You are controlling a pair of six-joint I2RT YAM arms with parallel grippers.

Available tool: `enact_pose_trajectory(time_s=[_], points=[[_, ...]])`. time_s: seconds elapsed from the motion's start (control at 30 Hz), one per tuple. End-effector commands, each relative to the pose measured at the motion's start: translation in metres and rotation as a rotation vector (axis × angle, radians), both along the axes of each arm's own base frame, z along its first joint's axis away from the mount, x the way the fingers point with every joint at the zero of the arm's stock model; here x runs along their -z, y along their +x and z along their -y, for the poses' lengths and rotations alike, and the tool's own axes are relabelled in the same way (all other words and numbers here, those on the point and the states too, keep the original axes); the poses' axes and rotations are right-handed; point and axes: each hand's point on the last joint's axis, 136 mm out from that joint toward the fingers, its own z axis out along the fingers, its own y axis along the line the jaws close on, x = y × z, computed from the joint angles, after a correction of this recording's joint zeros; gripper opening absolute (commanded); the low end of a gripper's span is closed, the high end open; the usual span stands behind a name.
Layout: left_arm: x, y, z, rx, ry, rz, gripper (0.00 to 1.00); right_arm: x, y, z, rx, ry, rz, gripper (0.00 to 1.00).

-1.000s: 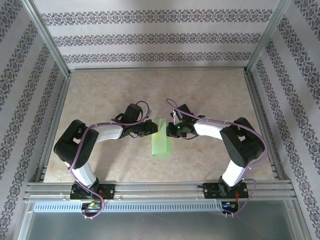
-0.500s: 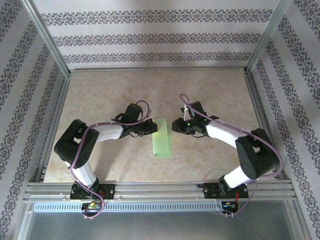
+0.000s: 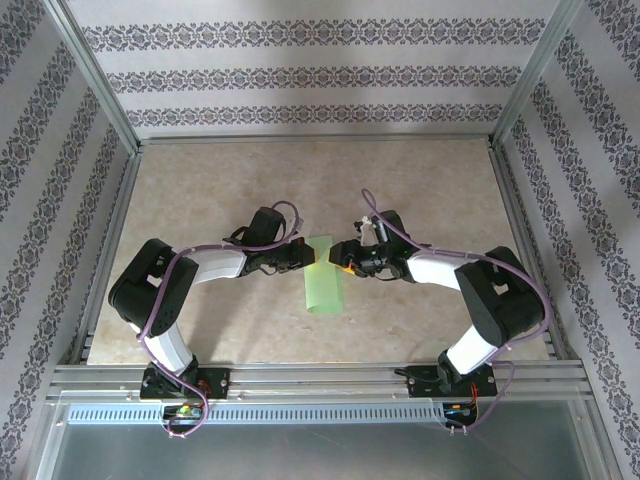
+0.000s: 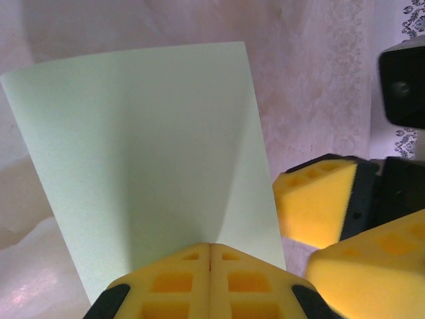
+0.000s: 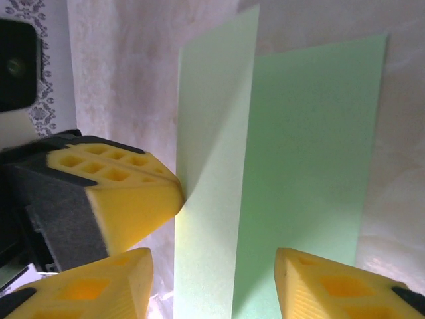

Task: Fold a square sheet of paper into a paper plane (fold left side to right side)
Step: First fold in half a square sheet of paper at the center of the table.

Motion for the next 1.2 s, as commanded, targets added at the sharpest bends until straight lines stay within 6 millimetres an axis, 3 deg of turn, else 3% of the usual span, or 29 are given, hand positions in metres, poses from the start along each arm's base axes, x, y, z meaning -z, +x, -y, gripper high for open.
enact_pose_trajectory(time_s=[0.0,0.2,0.27,0.33,0.53,0.73,1.17], points=[[-0.005,0.0,0.008,0.021,-0.007,0.036,0.05,-0.009,0.003,-0.014,-0.03,0.053,0.015,0.47],[-0.007,0.001,0.006,0.022,0.006,0.044,0.06,-0.001,0.002,-0.011,-0.02,0.018,0.006,0.21],[-0.012,0.002,0.005,0.016,0.011,0.063,0.12,0.004,0.0,-0.01,-0.02,-0.001,-0.002,0.07],[-0.019,0.001,0.002,0.005,0.014,0.081,0.2,0.008,-0.002,-0.009,-0.022,-0.022,-0.008,0.0],[-0.029,-0.006,-0.021,-0.059,0.096,0.107,0.39,0.019,-0.003,-0.002,-0.01,-0.108,-0.01,0.0],[-0.018,-0.018,-0.04,-0.091,0.188,0.078,0.46,0.023,-0.004,0.0,-0.017,-0.157,-0.008,0.0],[0.011,-0.021,-0.021,-0.067,0.21,-0.016,0.52,0.026,-0.003,0.002,-0.018,-0.188,-0.01,0.0]])
